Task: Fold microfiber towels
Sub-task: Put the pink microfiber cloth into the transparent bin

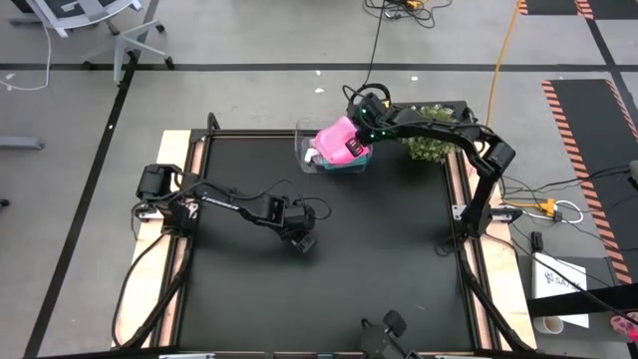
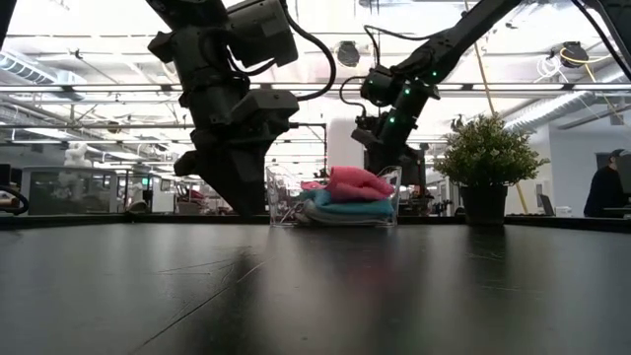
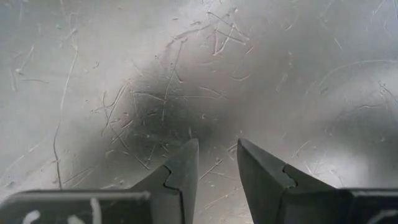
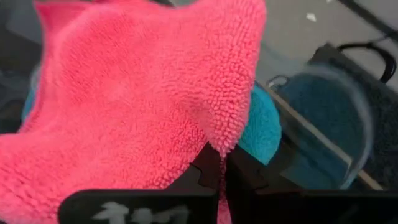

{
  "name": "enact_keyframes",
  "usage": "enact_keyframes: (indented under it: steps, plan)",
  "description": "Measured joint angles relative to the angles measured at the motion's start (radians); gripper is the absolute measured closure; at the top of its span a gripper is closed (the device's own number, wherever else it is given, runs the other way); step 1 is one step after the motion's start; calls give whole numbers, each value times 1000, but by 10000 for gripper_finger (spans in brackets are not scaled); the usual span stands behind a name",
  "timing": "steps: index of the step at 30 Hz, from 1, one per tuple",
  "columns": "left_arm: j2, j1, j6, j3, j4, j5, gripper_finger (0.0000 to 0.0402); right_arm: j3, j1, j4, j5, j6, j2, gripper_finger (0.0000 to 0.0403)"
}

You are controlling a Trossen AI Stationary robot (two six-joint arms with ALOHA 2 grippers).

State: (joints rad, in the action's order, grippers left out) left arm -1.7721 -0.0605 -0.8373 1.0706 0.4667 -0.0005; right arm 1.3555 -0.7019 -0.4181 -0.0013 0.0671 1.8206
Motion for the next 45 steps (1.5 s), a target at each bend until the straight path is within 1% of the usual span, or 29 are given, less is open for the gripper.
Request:
enact_keyframes:
  steps: [4,9,11,17,20,23,26,29,32,39,45]
  plan:
    - [0,0,-2,0,0,-1,289,-32,3,1,-29,24,0,398]
    - [0,0,-3,0,0,-2,289,-43,11,-44,-30,16,-4,361]
    - [0,0,-2,0,0,-1,289,-45,10,-54,-35,14,-28,342]
    - [0,0,3,0,-10,-1,289,-44,10,-44,-49,9,-156,296]
    - [0,0,4,0,-18,0,289,-43,10,-34,-50,-5,-206,280]
    - [0,0,3,0,-28,0,289,-42,12,-11,-54,-1,-218,271]
    - [0,0,-3,0,-30,0,289,-42,24,3,-79,-1,-198,269]
    - [0,0,-4,0,-33,0,289,-42,43,41,-102,1,-144,272]
    - [0,0,-4,0,-44,-1,289,-42,58,114,-128,1,-84,272]
    - [0,0,-4,0,-53,-1,289,-42,62,245,-134,51,17,272]
    - [0,0,-6,0,-53,-9,289,-42,62,255,-134,52,96,273]
